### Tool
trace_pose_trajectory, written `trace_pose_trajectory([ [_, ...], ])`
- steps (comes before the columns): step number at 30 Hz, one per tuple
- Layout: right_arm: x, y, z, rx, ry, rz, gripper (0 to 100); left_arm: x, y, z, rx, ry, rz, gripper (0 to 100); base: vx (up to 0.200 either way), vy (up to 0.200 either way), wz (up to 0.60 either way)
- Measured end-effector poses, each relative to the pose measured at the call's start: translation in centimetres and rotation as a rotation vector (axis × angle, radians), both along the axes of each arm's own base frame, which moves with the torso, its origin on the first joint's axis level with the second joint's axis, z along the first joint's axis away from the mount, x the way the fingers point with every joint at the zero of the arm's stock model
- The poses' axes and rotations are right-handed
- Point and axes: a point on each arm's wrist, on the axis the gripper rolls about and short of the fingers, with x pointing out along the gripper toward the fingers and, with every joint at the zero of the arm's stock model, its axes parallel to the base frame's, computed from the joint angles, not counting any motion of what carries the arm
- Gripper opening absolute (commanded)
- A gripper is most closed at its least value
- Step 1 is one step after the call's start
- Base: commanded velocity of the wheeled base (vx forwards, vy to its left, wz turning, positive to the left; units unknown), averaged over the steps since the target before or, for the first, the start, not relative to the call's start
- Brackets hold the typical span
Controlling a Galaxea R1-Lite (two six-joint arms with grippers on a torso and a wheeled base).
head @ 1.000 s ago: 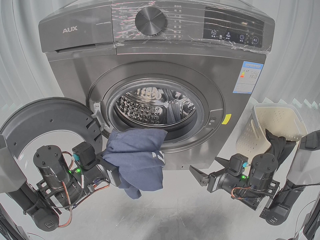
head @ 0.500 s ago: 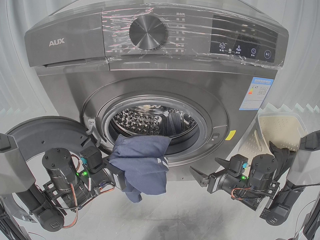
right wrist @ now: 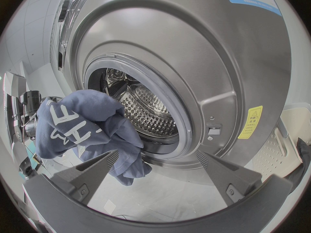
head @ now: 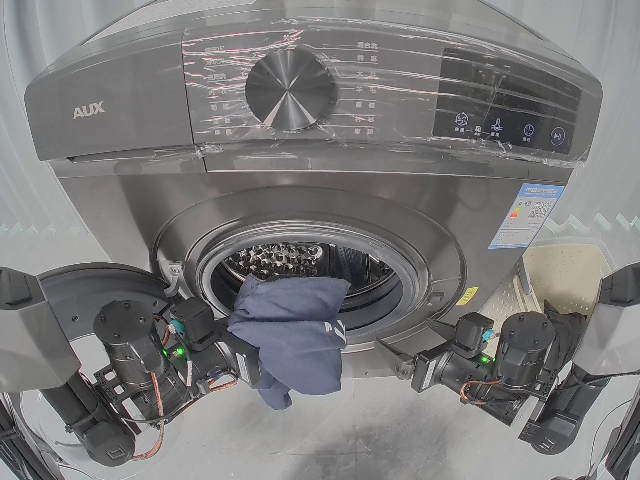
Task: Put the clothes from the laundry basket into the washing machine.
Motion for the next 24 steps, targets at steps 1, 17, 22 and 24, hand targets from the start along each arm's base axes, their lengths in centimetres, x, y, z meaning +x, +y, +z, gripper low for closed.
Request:
trace_pose_trajectory([
  [1,0.0,0.0,0.0,0.000,0.000,0.002,100,0.0,0.0,0.0,0.001,0.001,0.002,0,0.000,0.000,0.00],
  [17,-1.2,0.9,-0.1,-0.004,0.005,0.053,100,3.5,-3.0,-1.4,-0.032,-0.001,-0.057,0,0.000,0.000,0.00],
  [22,-1.3,1.0,-0.1,-0.005,0.006,0.056,100,6.1,-4.9,-1.6,-0.077,-0.041,-0.043,0,0.000,0.000,0.00],
  [24,-1.3,1.0,-0.1,-0.005,0.006,0.057,100,7.2,-5.6,-1.7,-0.094,-0.058,-0.033,0,0.000,0.000,0.00],
])
